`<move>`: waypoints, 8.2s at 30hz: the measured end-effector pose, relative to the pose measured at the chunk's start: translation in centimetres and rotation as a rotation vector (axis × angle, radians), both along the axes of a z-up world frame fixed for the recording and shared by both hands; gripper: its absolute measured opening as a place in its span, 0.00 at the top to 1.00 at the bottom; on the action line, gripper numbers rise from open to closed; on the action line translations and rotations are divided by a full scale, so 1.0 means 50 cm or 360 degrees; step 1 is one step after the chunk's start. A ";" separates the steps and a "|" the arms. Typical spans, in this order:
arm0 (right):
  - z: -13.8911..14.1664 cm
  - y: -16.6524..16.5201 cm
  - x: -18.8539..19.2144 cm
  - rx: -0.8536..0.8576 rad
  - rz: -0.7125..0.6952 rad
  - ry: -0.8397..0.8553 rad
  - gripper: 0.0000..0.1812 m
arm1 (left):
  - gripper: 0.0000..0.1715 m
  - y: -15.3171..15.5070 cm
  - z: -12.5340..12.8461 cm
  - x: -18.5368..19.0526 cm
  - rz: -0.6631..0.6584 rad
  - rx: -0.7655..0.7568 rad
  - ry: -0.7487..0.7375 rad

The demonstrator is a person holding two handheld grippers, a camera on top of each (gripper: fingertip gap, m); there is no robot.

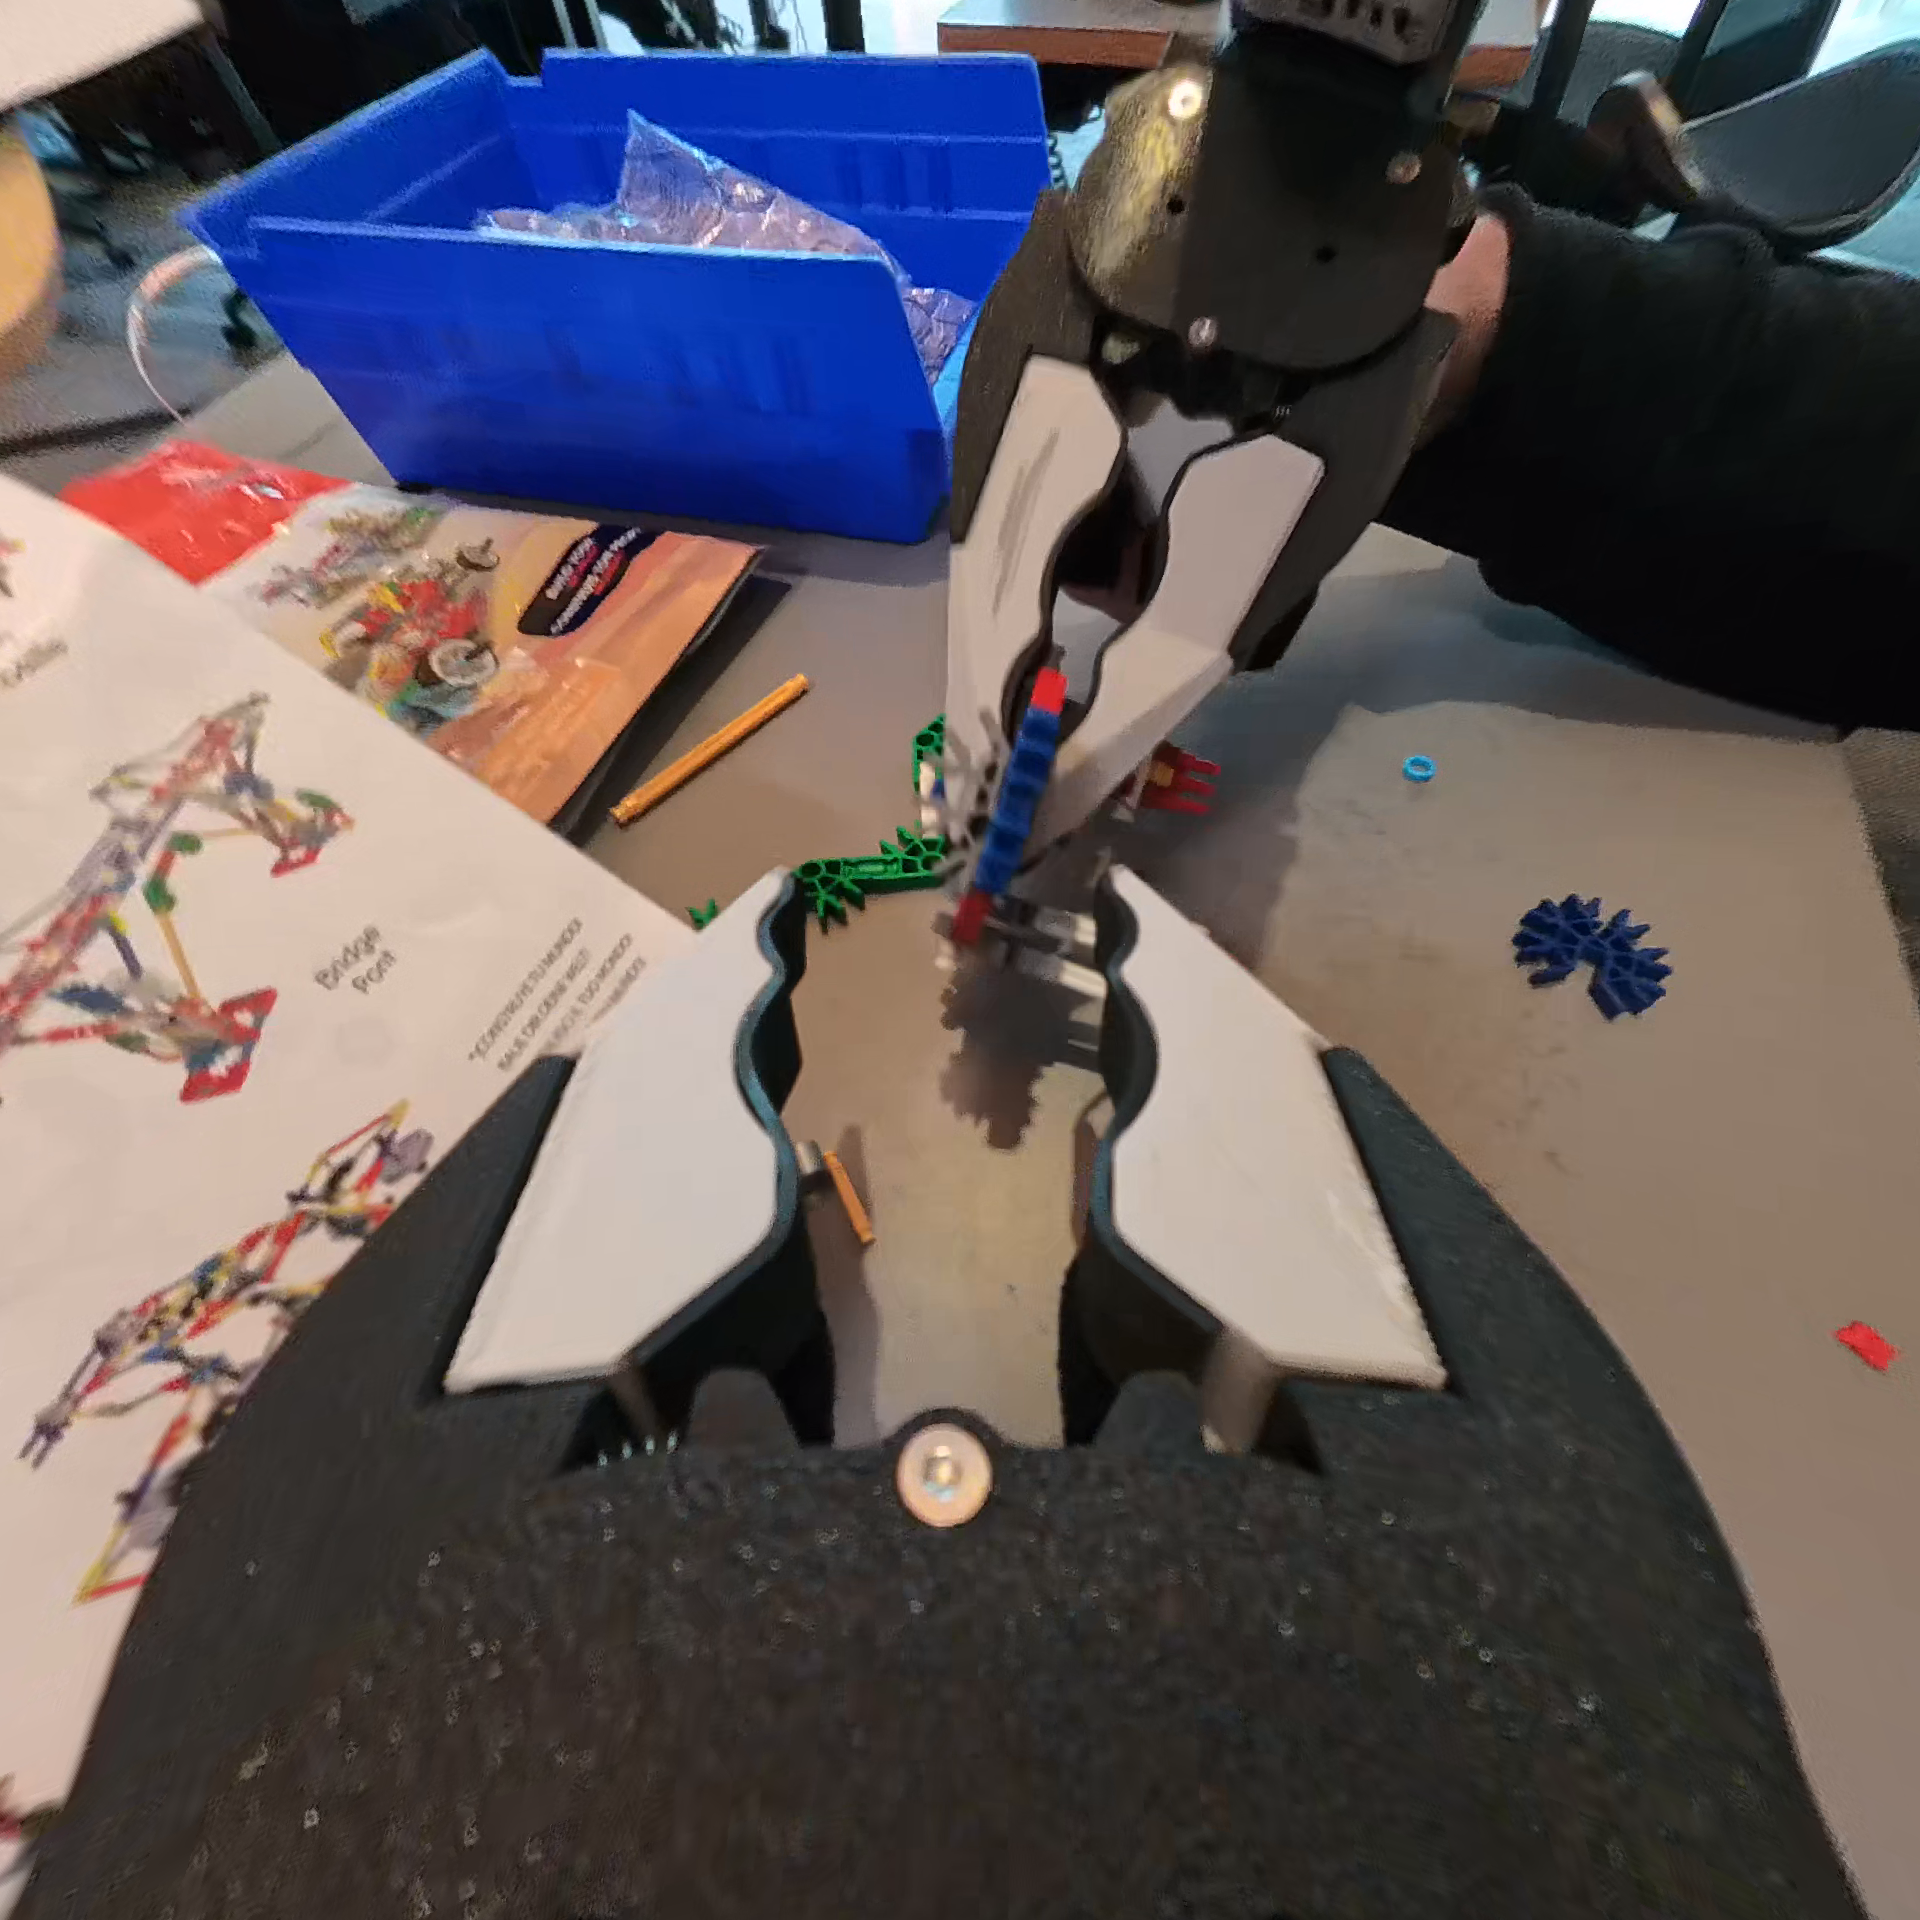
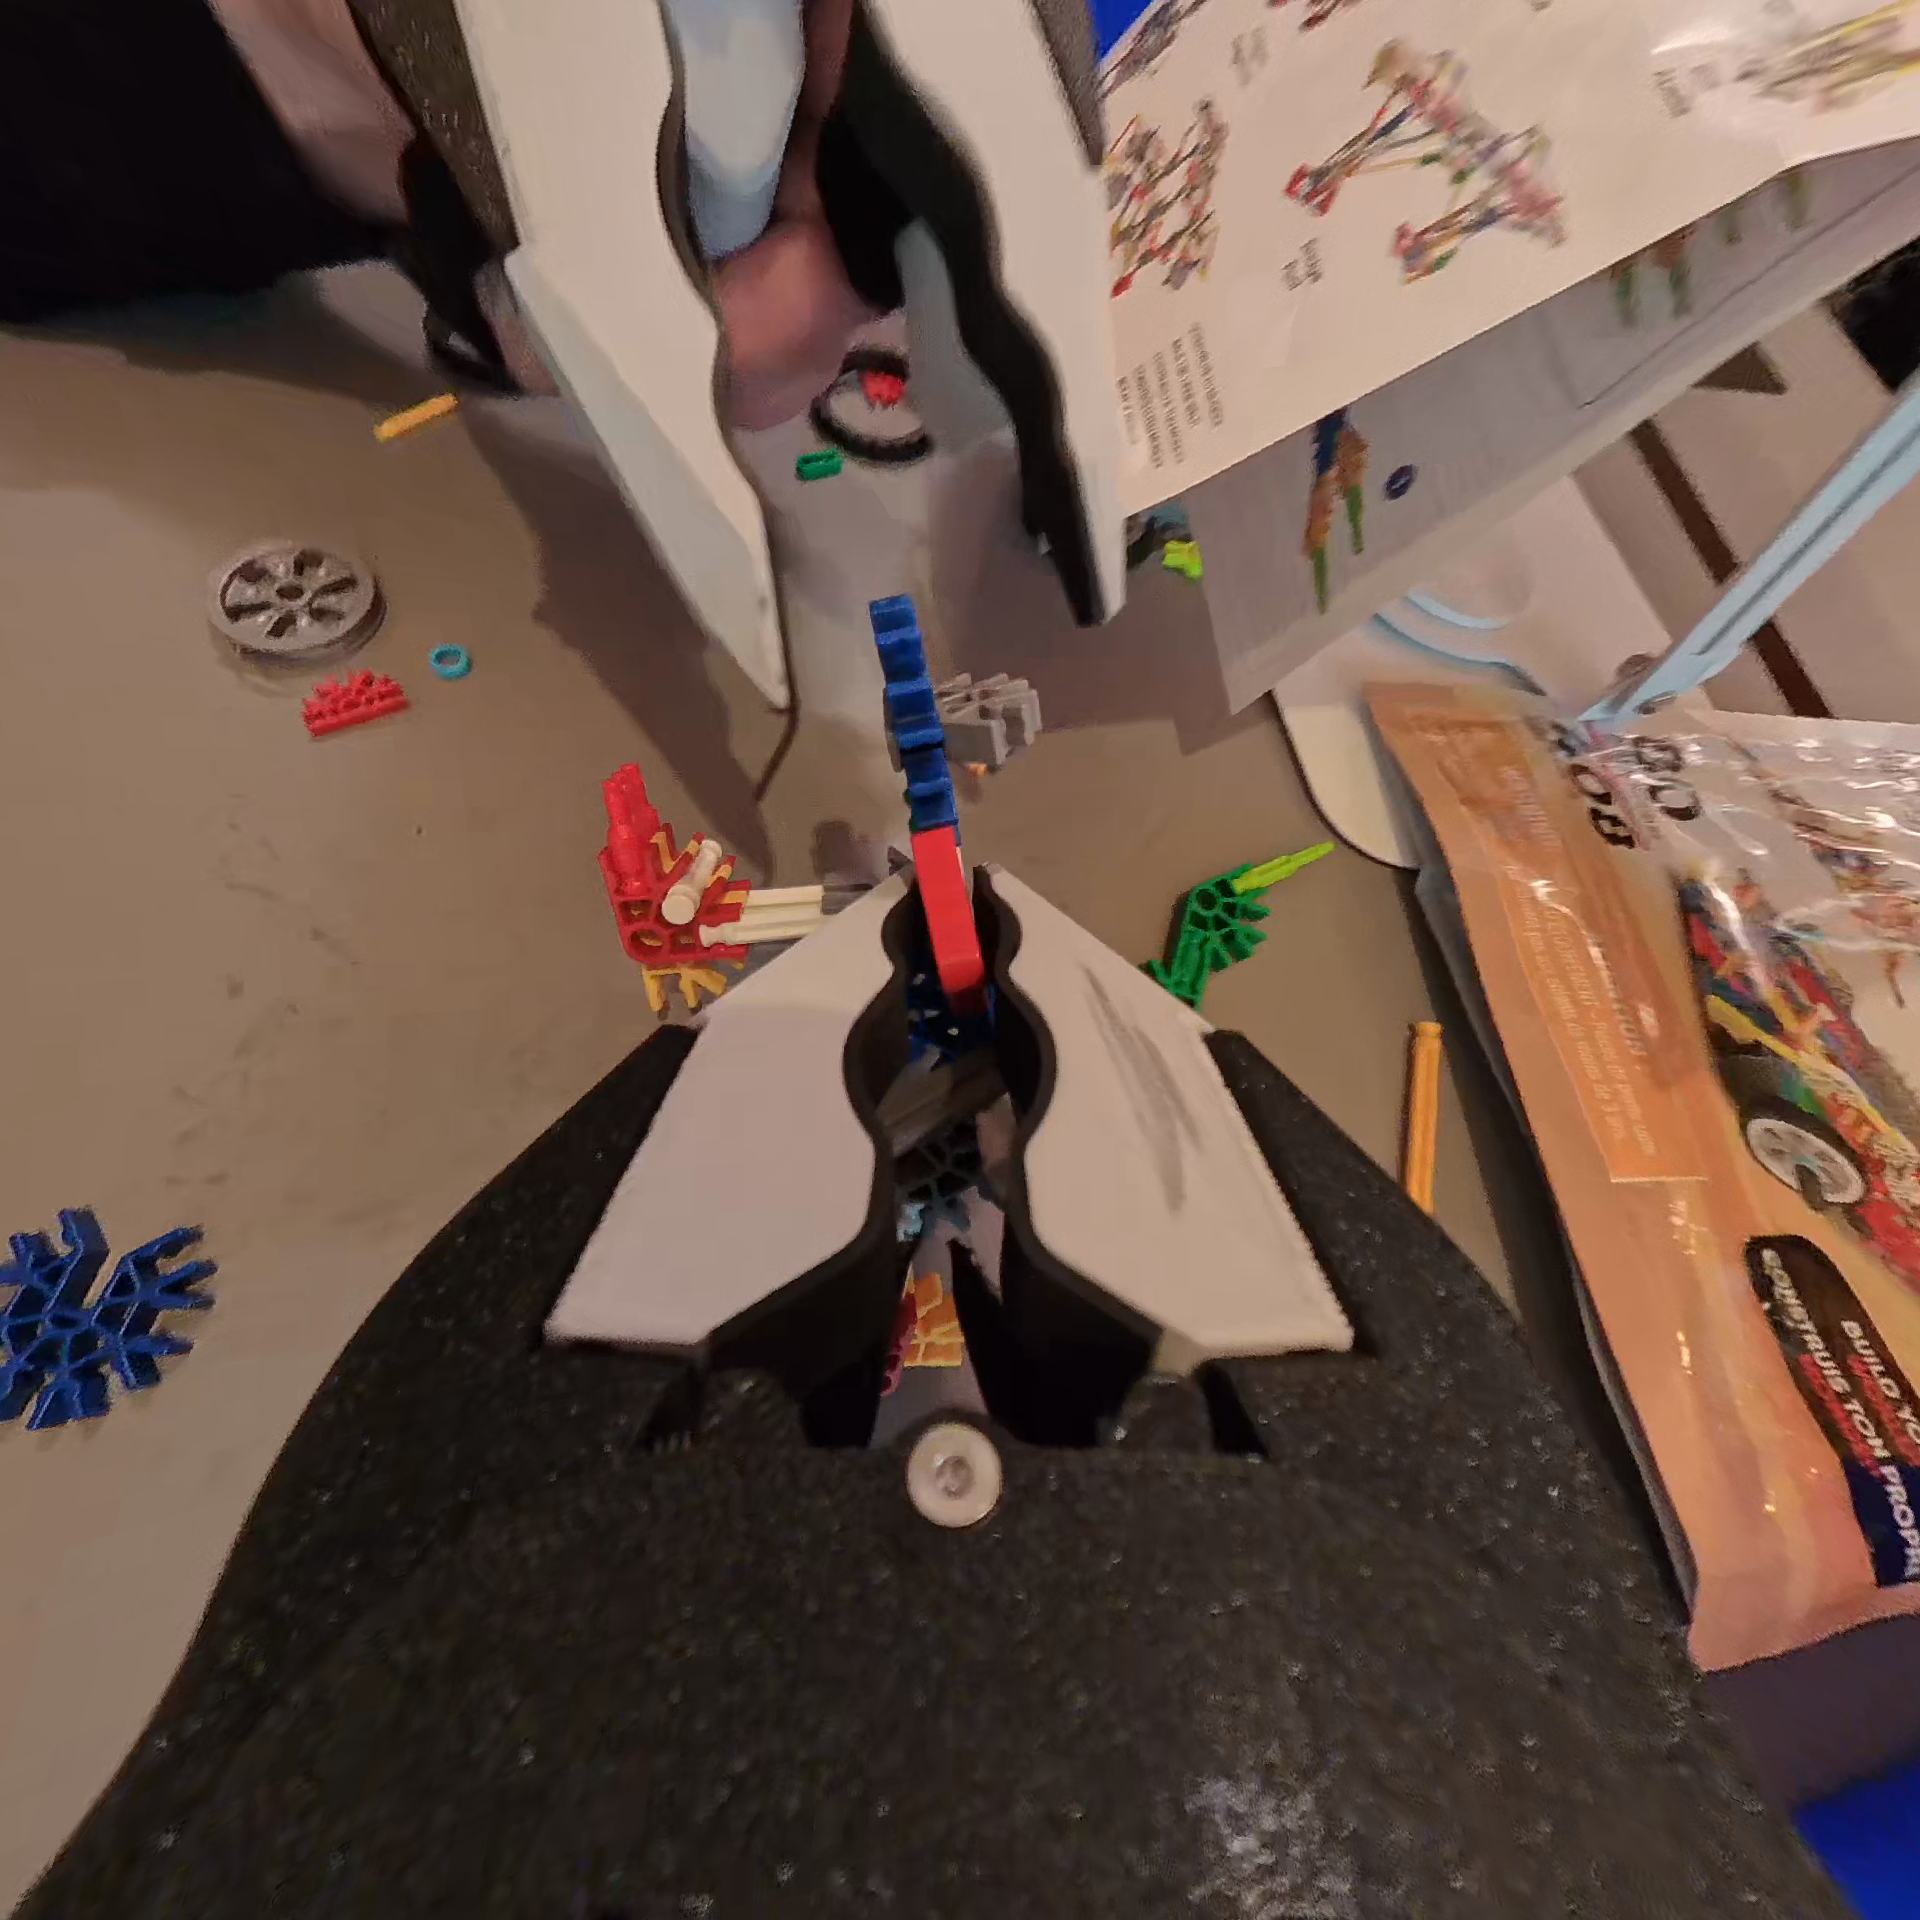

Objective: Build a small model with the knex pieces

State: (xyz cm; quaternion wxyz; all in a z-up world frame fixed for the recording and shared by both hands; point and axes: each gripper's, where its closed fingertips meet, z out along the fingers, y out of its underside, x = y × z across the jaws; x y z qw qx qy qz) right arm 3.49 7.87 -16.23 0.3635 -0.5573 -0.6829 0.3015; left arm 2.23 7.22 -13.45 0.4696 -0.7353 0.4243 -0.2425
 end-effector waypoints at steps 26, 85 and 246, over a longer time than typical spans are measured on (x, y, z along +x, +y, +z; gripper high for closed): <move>0.186 0.012 -0.010 -0.0432 -0.0050 0.0820 0.96 | 0.63 0.000 0.015 0.049 -0.0076 -0.0073 -0.0379; 0.198 -0.003 -0.031 -0.0622 -0.0047 0.0883 0.97 | 0.65 0.018 -0.004 0.073 -0.0022 0.0100 -0.0312; 0.017 -0.079 0.026 -0.0272 0.0146 0.0087 0.80 | 0.85 -0.091 0.020 -0.018 -0.0239 0.0202 -0.0106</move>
